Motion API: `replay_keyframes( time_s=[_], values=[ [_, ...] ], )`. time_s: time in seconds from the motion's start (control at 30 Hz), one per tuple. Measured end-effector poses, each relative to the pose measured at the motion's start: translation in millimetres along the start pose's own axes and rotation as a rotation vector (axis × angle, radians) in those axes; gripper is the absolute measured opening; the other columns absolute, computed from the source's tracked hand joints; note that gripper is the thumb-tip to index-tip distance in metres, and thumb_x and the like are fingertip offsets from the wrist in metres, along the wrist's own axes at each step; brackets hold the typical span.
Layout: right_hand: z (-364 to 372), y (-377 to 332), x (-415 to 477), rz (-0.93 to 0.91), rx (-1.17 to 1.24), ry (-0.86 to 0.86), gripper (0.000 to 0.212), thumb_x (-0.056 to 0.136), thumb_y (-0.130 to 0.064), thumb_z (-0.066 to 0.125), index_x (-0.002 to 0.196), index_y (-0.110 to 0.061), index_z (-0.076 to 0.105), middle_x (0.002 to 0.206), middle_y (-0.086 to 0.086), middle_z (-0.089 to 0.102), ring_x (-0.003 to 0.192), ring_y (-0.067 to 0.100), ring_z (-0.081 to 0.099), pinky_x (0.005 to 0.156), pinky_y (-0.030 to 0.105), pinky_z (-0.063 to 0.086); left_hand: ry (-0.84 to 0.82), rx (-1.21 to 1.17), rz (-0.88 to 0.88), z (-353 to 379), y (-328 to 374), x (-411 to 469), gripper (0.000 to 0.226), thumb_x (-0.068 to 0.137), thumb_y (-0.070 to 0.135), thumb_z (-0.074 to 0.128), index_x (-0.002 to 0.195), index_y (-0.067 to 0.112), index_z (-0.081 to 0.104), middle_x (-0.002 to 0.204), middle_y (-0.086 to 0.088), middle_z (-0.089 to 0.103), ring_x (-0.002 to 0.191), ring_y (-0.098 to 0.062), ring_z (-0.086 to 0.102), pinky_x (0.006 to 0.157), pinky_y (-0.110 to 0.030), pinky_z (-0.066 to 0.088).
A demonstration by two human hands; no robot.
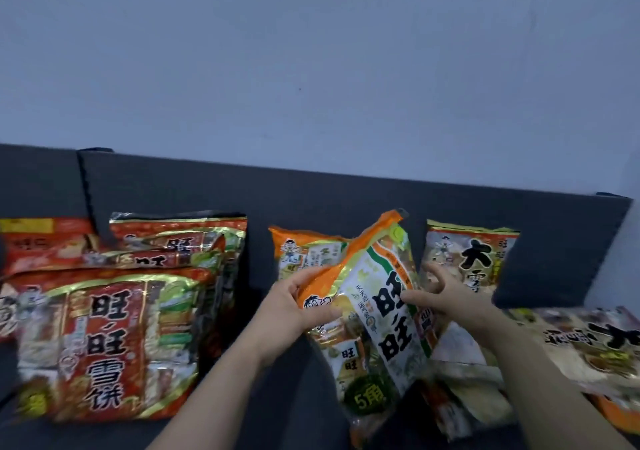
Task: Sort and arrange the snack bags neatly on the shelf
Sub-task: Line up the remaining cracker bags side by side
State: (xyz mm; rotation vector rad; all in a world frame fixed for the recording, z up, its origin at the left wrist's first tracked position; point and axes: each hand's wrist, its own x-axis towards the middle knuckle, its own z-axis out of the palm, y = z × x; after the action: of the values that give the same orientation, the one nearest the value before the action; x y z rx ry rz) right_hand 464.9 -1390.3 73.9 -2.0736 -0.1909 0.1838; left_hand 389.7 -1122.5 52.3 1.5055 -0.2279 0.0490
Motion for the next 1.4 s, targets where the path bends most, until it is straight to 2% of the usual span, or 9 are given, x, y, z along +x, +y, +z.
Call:
replay_keyframes(
  time_s=[0.1, 0.33, 0.47, 0.57, 0.67, 0.77, 0.93, 1.07, 1.4],
  values=[
    [34, -4, 14, -0.017, 0.062, -0.014, 0.13, 0.044, -0.06, 0.09, 0.15, -0.024, 0.025, 0.138, 0.009, 0.051, 0.117, 0.027, 0.057, 0.093, 0.039, 0.05, 0.089, -0.03, 0.045, -24, 6, -9, 0.057, 0.068, 0.002, 0.082, 0.118, 0.025, 0.066, 0.109, -0.005, 0.073, 0.097, -0.025, 0.071, 0.078, -0.036, 0.058],
    [102, -3, 21, -0.095, 0.319, 0.082, 0.054, 0.066, -0.028, 0.084, 0.111, -0.018, 0.058, 0.103, 0.002, 0.07, 0.088, 0.015, 0.068, 0.071, 0.027, 0.051, 0.421, 0.155, 0.193, -49, -6, 2, 0.07, 0.075, 0.013, 0.083, 0.132, 0.036, 0.05, 0.123, 0.008, 0.06, 0.102, -0.013, 0.066, 0.084, -0.035, 0.057],
    [135, 27, 26, -0.038, 0.309, 0.2, 0.099, 0.046, -0.054, 0.092, 0.129, -0.021, 0.049, 0.12, -0.001, 0.064, 0.106, 0.019, 0.064, 0.09, 0.043, 0.054, 0.464, 0.3, 0.092, -52, -33, 12, 0.115, 0.081, 0.024, 0.078, 0.152, 0.038, -0.011, 0.148, 0.009, 0.04, 0.118, -0.016, 0.058, 0.091, -0.03, 0.053],
    [151, 63, 27, 0.036, 0.302, 0.213, 0.121, 0.042, -0.061, 0.091, 0.143, -0.021, 0.037, 0.133, 0.0, 0.058, 0.117, 0.022, 0.059, 0.1, 0.05, 0.049, 0.466, 0.319, -0.07, -52, -67, 10, 0.125, 0.083, 0.029, 0.076, 0.146, 0.03, -0.032, 0.151, 0.003, 0.037, 0.124, -0.018, 0.053, 0.095, -0.03, 0.047],
    [156, 71, 26, 0.07, 0.292, 0.204, 0.106, 0.055, -0.043, 0.091, 0.143, -0.013, 0.039, 0.13, 0.0, 0.059, 0.114, 0.019, 0.059, 0.099, 0.045, 0.049, 0.4, 0.343, -0.207, -49, -101, -1, 0.12, 0.075, 0.044, 0.08, 0.154, 0.028, -0.009, 0.142, 0.011, 0.042, 0.122, -0.016, 0.052, 0.098, -0.031, 0.046],
    [153, 73, 31, 0.063, 0.306, 0.151, 0.058, 0.066, -0.027, 0.088, 0.115, -0.023, 0.058, 0.108, -0.01, 0.066, 0.097, 0.007, 0.063, 0.081, 0.029, 0.053, 0.329, 0.388, -0.188, -47, -121, -7, 0.08, 0.072, 0.033, 0.084, 0.135, 0.037, 0.035, 0.126, 0.011, 0.059, 0.108, -0.007, 0.061, 0.087, -0.025, 0.052],
    [154, 64, 40, 0.003, 0.31, 0.272, 0.099, 0.047, -0.057, 0.09, 0.132, -0.028, 0.049, 0.128, -0.006, 0.059, 0.113, 0.013, 0.06, 0.095, 0.042, 0.054, 0.339, 0.421, -0.057, -50, -114, 14, 0.08, 0.086, 0.027, 0.073, 0.15, 0.033, 0.025, 0.146, 0.019, 0.036, 0.132, -0.004, 0.038, 0.11, -0.033, 0.037],
    [167, 86, 60, 0.011, 0.201, 0.347, 0.101, 0.045, -0.077, 0.08, 0.132, -0.041, 0.043, 0.134, -0.005, 0.05, 0.122, 0.017, 0.054, 0.099, 0.047, 0.049, 0.321, 0.389, -0.085, -55, -132, 34, 0.07, 0.088, 0.025, 0.07, 0.14, 0.049, 0.028, 0.133, 0.008, 0.058, 0.115, -0.009, 0.06, 0.098, -0.038, 0.051],
    [170, 89, 69, -0.06, 0.17, 0.371, 0.096, 0.055, -0.059, 0.084, 0.137, -0.037, 0.038, 0.127, -0.013, 0.057, 0.117, 0.006, 0.057, 0.1, 0.042, 0.049, 0.385, 0.354, -0.151, -55, -157, 46, 0.064, 0.087, 0.036, 0.069, 0.137, 0.043, 0.031, 0.124, 0.012, 0.06, 0.108, 0.0, 0.06, 0.087, -0.024, 0.051]
  ],
)
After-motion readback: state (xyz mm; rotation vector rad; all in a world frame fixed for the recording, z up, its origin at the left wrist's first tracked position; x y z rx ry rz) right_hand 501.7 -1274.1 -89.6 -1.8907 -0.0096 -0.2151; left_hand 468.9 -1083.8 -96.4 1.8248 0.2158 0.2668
